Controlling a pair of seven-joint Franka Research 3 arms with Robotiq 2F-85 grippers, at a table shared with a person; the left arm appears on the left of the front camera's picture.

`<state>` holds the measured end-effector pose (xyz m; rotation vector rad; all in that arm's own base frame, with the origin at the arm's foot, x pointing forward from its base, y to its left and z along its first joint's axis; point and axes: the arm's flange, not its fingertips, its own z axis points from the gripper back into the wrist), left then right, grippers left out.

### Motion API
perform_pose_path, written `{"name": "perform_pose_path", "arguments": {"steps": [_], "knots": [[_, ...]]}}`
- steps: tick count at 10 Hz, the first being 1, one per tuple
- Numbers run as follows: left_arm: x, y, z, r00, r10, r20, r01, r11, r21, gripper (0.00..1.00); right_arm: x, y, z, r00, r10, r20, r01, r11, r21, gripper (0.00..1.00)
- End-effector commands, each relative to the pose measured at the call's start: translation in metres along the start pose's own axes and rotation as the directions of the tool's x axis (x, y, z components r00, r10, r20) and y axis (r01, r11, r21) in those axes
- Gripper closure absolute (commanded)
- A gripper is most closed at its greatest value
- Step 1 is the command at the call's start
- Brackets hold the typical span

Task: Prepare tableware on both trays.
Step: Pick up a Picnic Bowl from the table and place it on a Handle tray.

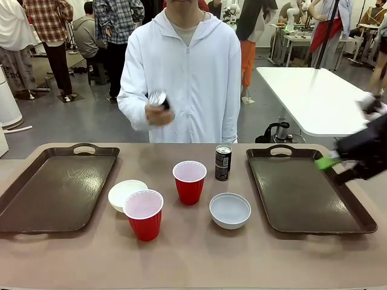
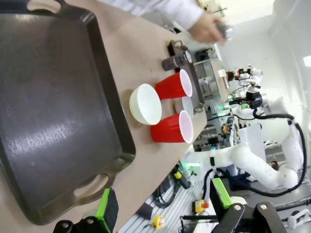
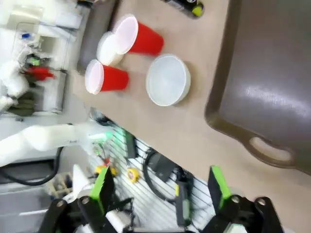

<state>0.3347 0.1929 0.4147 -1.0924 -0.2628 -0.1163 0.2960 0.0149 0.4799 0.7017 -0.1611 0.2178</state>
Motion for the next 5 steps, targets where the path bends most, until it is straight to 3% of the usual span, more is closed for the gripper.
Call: {"name": "perform_pose_path", "arguments": {"steps": [1, 3, 5], "knots": [[0.0, -0.002, 0.002, 1.0, 0.004, 0.01, -0.004, 1.0, -0.013, 0.0, 0.01, 0.056, -0.054, 0.996, -0.001, -0.087, -0.02, 0.97, -0.241, 0.0], [0.0, -0.002, 0.002, 1.0, 0.004, 0.01, -0.004, 1.0, -0.013, 0.0, 0.015, 0.101, -0.115, 0.99, 0.014, -0.14, -0.075, 0.896, -0.437, 0.0], [0.0, -0.002, 0.002, 1.0, 0.004, 0.01, -0.004, 1.0, -0.013, 0.0, 0.023, 0.127, -0.158, 0.988, 0.014, -0.151, -0.094, 0.84, -0.534, 0.0]]}}
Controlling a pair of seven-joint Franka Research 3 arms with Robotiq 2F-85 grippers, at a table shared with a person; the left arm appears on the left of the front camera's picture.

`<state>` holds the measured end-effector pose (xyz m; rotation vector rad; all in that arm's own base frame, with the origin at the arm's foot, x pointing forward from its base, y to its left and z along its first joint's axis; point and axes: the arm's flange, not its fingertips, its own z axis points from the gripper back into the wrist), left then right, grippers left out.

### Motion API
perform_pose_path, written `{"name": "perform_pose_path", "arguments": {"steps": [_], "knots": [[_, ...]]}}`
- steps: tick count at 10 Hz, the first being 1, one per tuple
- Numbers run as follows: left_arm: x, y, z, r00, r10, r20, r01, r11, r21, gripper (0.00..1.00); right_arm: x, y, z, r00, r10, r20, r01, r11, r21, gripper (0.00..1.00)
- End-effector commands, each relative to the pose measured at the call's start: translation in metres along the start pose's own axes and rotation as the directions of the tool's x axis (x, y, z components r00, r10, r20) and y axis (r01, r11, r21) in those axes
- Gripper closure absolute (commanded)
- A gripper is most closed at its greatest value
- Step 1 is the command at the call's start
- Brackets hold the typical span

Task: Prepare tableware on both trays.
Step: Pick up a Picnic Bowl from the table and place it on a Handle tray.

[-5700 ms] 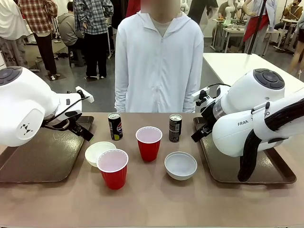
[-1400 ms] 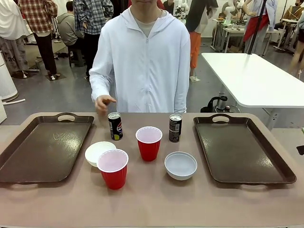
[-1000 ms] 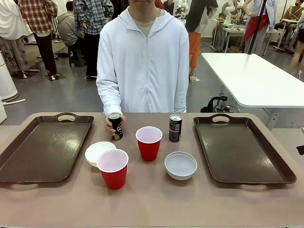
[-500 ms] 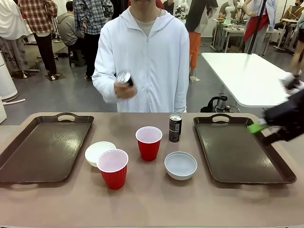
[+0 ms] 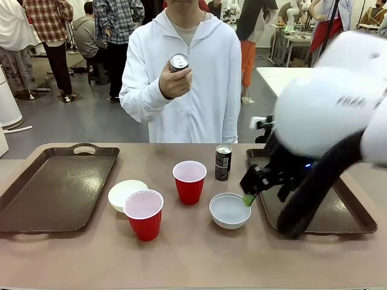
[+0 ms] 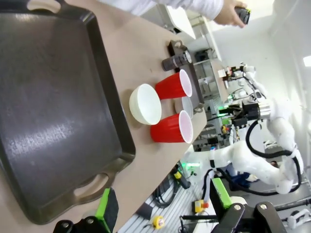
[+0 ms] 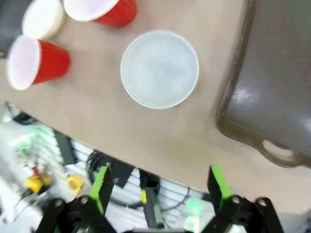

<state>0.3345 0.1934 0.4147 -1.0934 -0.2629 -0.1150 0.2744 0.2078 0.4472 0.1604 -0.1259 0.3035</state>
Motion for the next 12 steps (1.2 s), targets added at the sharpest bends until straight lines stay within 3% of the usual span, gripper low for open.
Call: {"name": "perform_pose_path", "arguments": {"steps": [1, 5, 8, 12], "knots": [[0.0, -0.003, 0.001, 1.0, 0.003, 0.009, -0.003, 1.0, -0.013, 0.0, 0.031, 0.011, -0.011, 0.999, -0.045, -0.027, 0.043, 0.995, -0.086, 0.0], [0.0, -0.003, 0.001, 1.0, 0.003, 0.009, -0.003, 1.0, -0.013, 0.0, 0.041, 0.001, -0.02, 0.996, -0.023, 0.083, 0.03, 0.996, -0.087, 0.0], [0.0, -0.003, 0.001, 1.0, 0.003, 0.009, -0.003, 1.0, -0.013, 0.0, 0.064, -0.023, -0.068, 0.998, -0.014, 0.067, 0.017, 0.999, -0.039, 0.0], [0.0, -0.003, 0.001, 1.0, 0.003, 0.009, -0.003, 1.0, -0.013, 0.0, 0.055, -0.019, -0.103, 0.996, 0.069, 0.055, -0.066, 0.996, -0.065, 0.0]]}}
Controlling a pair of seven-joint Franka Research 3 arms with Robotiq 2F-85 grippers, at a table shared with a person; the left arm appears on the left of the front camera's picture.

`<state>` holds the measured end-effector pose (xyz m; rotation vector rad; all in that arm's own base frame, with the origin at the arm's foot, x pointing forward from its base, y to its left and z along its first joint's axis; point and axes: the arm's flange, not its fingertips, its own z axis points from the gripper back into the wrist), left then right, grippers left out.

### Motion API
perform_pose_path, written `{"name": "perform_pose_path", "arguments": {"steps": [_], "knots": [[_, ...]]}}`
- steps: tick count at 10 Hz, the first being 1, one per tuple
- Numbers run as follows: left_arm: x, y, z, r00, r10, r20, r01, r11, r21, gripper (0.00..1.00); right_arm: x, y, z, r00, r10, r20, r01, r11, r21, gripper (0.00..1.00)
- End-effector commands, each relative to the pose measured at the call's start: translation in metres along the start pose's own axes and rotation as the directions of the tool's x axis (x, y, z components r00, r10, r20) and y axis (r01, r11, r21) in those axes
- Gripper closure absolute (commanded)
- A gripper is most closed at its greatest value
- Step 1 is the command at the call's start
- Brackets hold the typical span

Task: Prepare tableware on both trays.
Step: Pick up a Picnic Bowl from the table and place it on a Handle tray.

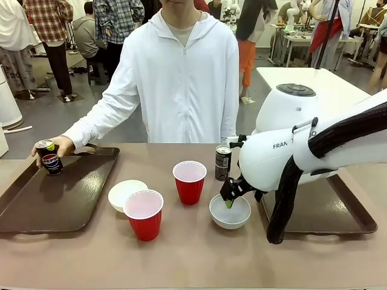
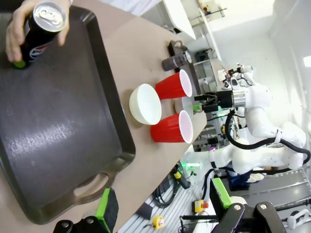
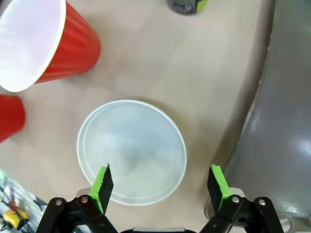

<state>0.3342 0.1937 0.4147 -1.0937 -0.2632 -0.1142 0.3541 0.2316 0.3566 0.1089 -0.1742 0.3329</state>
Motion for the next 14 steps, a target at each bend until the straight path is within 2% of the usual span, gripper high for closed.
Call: {"name": "perform_pose_path", "arguments": {"steps": [1, 2, 3, 4, 5, 7, 8, 9, 14], "knots": [[0.0, -0.003, 0.001, 1.0, 0.003, 0.009, -0.003, 1.0, -0.012, 0.0, -0.014, -0.004, -0.001, 0.999, 0.026, 0.019, -0.025, 1.0, -0.014, 0.0], [0.0, -0.003, 0.001, 1.0, 0.003, 0.009, -0.003, 1.0, -0.012, 0.0, -0.016, -0.006, -0.001, 0.999, 0.033, 0.005, -0.033, 0.999, -0.01, 0.1], [0.0, -0.003, 0.001, 1.0, 0.003, 0.009, -0.003, 1.0, -0.012, 0.0, -0.013, -0.009, -0.001, 1.0, 0.026, -0.003, -0.026, 1.0, -0.011, 0.6], [0.0, -0.003, 0.001, 1.0, 0.003, 0.009, -0.003, 1.0, -0.012, 0.0, -0.012, -0.013, -0.002, 1.0, 0.03, -0.007, -0.03, 0.999, -0.013, 0.7], [0.0, -0.003, 0.001, 1.0, 0.003, 0.009, -0.003, 1.0, -0.012, 0.0, -0.012, -0.018, -0.002, 0.999, 0.035, -0.006, -0.035, 0.999, -0.03, 1.0], [0.0, -0.003, 0.001, 1.0, 0.003, 0.009, -0.003, 1.0, -0.012, 0.0, -0.012, -0.026, -0.01, 0.999, 0.036, -0.018, -0.037, 0.998, -0.049, 1.0], [0.0, -0.003, 0.001, 1.0, 0.003, 0.009, -0.003, 1.0, -0.012, 0.0, -0.013, -0.028, -0.014, 0.999, 0.032, -0.036, -0.035, 0.997, -0.07, 0.97], [0.0, -0.003, 0.001, 1.0, 0.003, 0.009, -0.003, 1.0, -0.012, 0.0, -0.014, -0.026, -0.013, 0.998, 0.034, -0.047, -0.037, 0.996, -0.082, 1.0], [0.0, -0.003, 0.001, 1.0, 0.003, 0.009, -0.003, 1.0, -0.012, 0.0, -0.008, -0.022, -0.015, 0.998, 0.02, -0.059, -0.025, 0.996, -0.088, 1.0]]}}
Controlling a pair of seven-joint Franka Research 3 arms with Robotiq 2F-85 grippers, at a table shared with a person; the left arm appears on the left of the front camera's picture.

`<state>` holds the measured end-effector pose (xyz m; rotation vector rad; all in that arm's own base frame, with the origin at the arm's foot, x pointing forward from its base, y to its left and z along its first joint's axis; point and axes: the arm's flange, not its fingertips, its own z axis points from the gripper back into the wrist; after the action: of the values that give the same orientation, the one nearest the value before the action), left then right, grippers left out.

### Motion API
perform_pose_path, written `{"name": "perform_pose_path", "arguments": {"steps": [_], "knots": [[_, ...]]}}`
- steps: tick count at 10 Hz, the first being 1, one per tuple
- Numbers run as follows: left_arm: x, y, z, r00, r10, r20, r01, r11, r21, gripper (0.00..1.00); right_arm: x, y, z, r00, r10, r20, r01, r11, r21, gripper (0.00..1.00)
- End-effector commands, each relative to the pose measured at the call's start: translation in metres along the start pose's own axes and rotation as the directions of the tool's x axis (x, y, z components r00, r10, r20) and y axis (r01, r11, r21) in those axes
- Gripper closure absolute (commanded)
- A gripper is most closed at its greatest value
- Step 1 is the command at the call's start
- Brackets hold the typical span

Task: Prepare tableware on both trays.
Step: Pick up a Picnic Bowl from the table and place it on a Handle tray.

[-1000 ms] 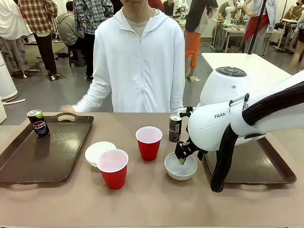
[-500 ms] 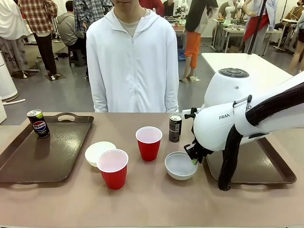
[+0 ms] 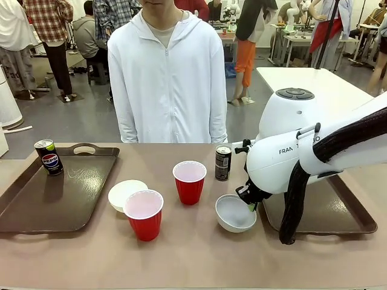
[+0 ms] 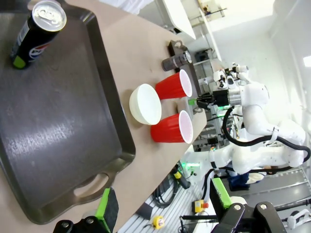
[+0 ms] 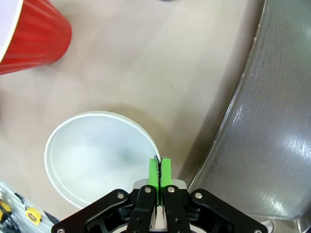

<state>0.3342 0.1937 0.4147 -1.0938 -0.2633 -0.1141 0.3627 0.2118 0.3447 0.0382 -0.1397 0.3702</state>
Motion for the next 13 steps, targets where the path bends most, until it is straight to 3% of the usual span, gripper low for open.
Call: {"name": "perform_pose_path", "arguments": {"steps": [1, 2, 4, 6, 10, 13], "knots": [[0.0, -0.003, 0.001, 1.0, 0.003, 0.008, -0.003, 1.0, -0.012, 0.0, -0.009, 0.001, -0.003, 1.0, -0.023, -0.013, 0.023, 0.999, -0.025, 1.0], [0.0, -0.003, 0.001, 1.0, 0.003, 0.008, -0.003, 1.0, -0.012, 0.0, -0.013, 0.006, 0.009, 0.999, -0.039, -0.03, 0.039, 0.999, -0.005, 1.0], [0.0, -0.003, 0.001, 1.0, 0.003, 0.008, -0.003, 1.0, -0.012, 0.0, -0.037, 0.022, 0.075, 0.999, -0.052, -0.015, 0.053, 0.997, 0.06, 1.0], [0.0, -0.003, 0.001, 1.0, 0.003, 0.008, -0.003, 1.0, -0.012, 0.0, -0.051, 0.013, 0.129, 0.995, -0.096, 0.039, 0.093, 0.993, 0.076, 1.0], [0.0, -0.003, 0.001, 1.0, 0.003, 0.008, -0.003, 1.0, -0.012, 0.0, -0.054, -0.053, 0.177, 0.976, -0.195, 0.098, 0.189, 0.979, 0.073, 1.0], [0.0, -0.003, 0.001, 1.0, 0.003, 0.008, -0.003, 1.0, -0.012, 0.0, -0.036, -0.114, 0.174, 0.95, -0.293, 0.11, 0.292, 0.956, 0.028, 1.0]]}}
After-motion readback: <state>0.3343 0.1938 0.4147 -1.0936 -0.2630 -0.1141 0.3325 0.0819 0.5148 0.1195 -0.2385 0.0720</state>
